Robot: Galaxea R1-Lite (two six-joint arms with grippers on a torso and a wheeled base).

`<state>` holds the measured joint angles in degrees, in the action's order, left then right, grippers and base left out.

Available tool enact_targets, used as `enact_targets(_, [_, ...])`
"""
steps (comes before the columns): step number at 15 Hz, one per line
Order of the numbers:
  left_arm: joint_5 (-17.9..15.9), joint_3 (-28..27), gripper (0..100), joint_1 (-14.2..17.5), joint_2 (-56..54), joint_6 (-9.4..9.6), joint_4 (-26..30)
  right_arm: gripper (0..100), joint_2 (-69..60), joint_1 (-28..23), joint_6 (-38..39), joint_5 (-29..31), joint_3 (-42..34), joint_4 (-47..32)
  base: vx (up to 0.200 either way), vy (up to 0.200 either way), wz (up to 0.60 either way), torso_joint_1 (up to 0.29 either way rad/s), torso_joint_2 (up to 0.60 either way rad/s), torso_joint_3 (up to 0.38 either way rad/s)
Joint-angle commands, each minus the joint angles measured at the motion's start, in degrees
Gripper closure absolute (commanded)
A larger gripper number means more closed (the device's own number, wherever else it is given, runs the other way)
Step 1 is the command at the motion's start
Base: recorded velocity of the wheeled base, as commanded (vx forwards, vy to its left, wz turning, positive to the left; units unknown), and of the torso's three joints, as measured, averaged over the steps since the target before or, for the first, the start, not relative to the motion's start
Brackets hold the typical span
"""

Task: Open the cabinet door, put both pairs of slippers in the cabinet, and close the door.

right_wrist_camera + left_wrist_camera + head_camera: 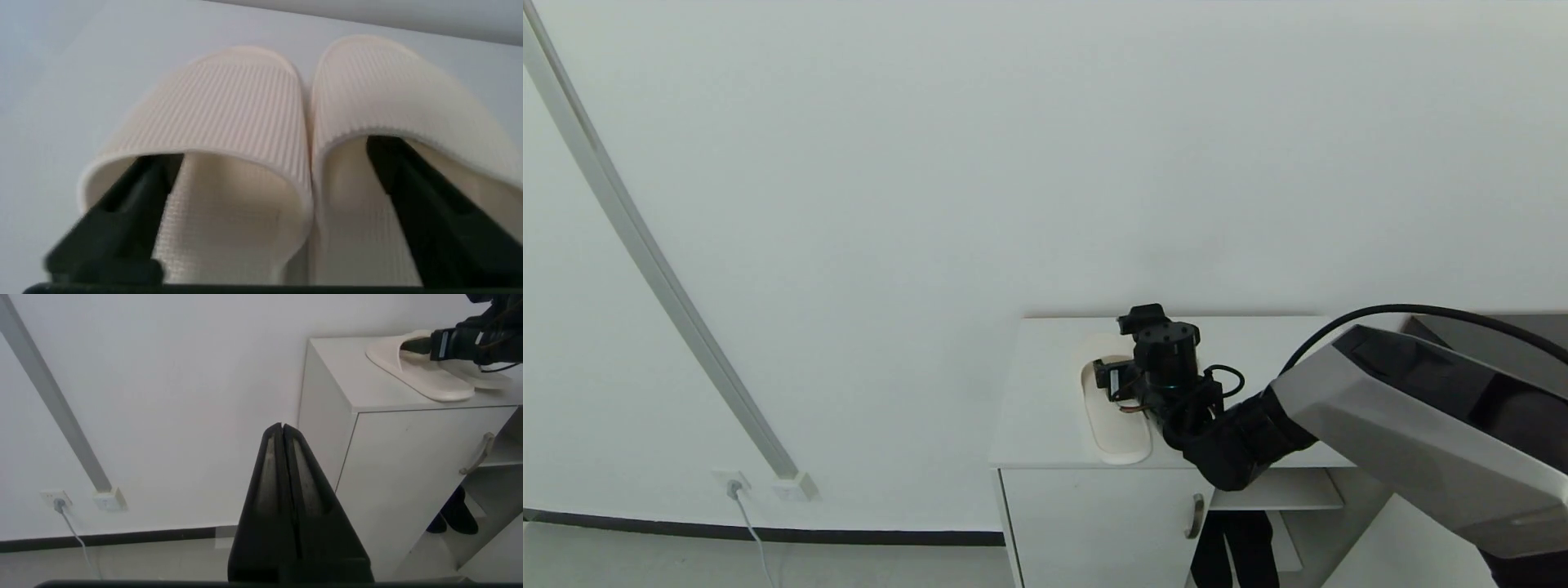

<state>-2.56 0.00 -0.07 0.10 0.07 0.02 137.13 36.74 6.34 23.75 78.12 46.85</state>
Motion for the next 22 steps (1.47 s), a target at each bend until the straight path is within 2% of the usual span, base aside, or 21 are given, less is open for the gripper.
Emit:
enact_targets(1, [0.01,0.0,100,0.07,-0.01,0.01,0.06,100,0.94,0.0,-0.01,-0.02,0.9,-0.09,0.0,0.0,0.0,0.0,0.0,0.0])
enact_targets(7, [0.01,0.0,100,0.07,-0.01,-0.07,-0.02,100,-0.11,0.87,-0.27,0.16,0.19,-0.44,0.0,0.0,0.0,0.0,0.0,0.0])
enact_targets(12, [0.01,0.0,100,-0.01,-0.01,-0.07,-0.02,100,-11.36,2.46,-1.86,-0.1,-8.07,-0.44,0.0,0.0,0.0,0.0,0.0,0.0])
enact_targets(16, [0.1,0.0,100,-0.01,-0.01,-0.07,0.06,100,-27.09,3.16,-1.51,-7.05,-26.35,0.7,0.0,0.0,0.0,0.0,0.0,0.0])
enact_targets(19, [0.01,0.0,100,0.07,-0.01,0.01,-0.02,100,-34.83,4.48,-1.77,-9.6,-39.09,5.89,0.0,0.0,0.0,0.0,0.0,0.0])
enact_targets(22, [0.01,0.0,100,-0.01,-0.01,0.1,-0.02,100,-39.4,6.68,-1.42,-10.04,-45.51,6.33,0.0,0.0,0.0,0.0,0.0,0.0])
